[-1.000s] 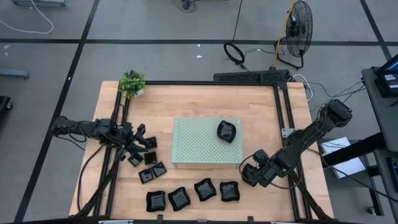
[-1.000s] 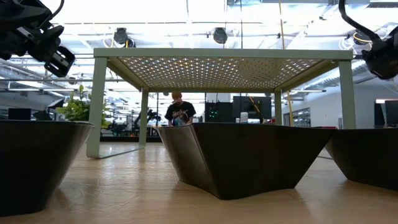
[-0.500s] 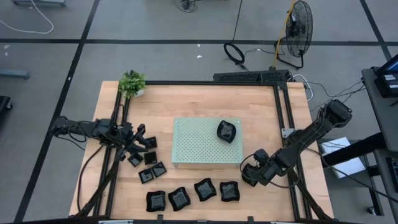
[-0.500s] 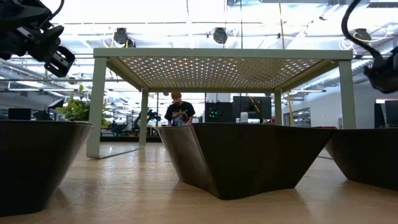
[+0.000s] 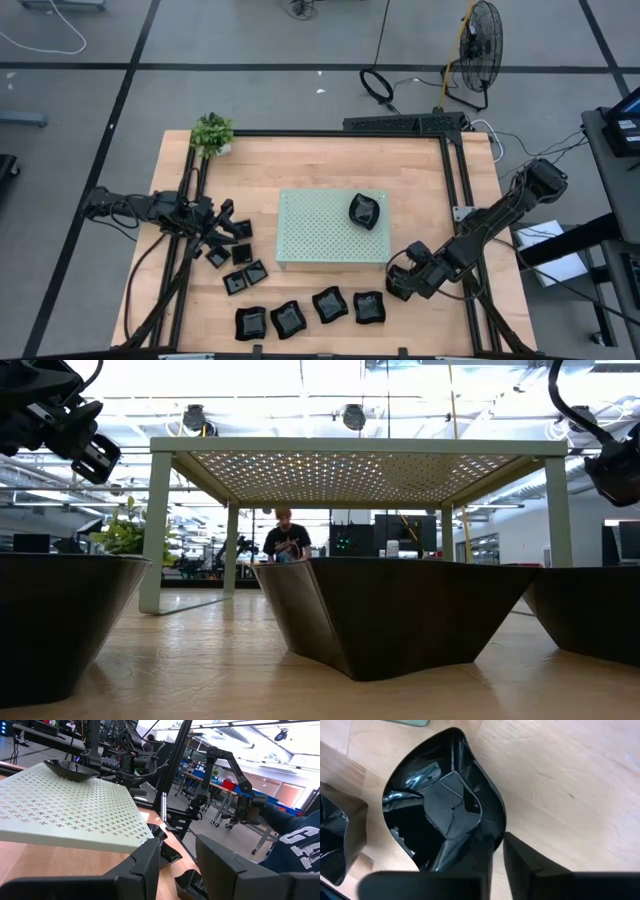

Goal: Pick & Place Mini shaped plates
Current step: Stack the leaf-shaped plate on top of the leaf-shaped plate on the shelf

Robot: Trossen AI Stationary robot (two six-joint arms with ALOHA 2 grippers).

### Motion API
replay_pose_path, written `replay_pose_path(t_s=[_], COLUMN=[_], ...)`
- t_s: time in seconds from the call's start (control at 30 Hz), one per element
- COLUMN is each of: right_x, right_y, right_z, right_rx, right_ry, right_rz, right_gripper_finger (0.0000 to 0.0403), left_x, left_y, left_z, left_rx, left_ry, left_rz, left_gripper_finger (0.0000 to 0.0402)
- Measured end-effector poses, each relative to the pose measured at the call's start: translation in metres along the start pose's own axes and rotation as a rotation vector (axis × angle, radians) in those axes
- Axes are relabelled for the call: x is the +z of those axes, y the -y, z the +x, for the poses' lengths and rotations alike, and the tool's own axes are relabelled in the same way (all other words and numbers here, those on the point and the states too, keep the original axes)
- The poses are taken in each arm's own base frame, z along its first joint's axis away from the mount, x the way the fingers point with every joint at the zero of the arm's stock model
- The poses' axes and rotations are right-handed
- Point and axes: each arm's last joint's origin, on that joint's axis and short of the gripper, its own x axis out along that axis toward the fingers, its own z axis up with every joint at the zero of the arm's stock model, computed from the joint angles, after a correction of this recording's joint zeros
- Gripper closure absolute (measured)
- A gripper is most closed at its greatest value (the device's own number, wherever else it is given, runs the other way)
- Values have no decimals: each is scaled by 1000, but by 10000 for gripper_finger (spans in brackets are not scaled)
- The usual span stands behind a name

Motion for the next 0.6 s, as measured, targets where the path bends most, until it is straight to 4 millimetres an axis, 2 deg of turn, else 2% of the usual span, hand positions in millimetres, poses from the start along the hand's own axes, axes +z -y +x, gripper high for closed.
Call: replay_pose_path(t_s=[0.07,0.33,0.6], right_x=[0,0,-1], right_y=[0,1,-8], right_z=[0,-2,-26], right_rx=[-3,5,217], right_ry=[0,-6,-38], right_rz=[-16,-47,-156], right_gripper_finger=[398,402,403], left_x=[0,0,0], left_y=[0,0,0], left_z=[0,0,0], left_rx=[0,0,0], left_ry=[0,0,0], left_rz=[0,0,0], left_gripper_finger=[272,272,272])
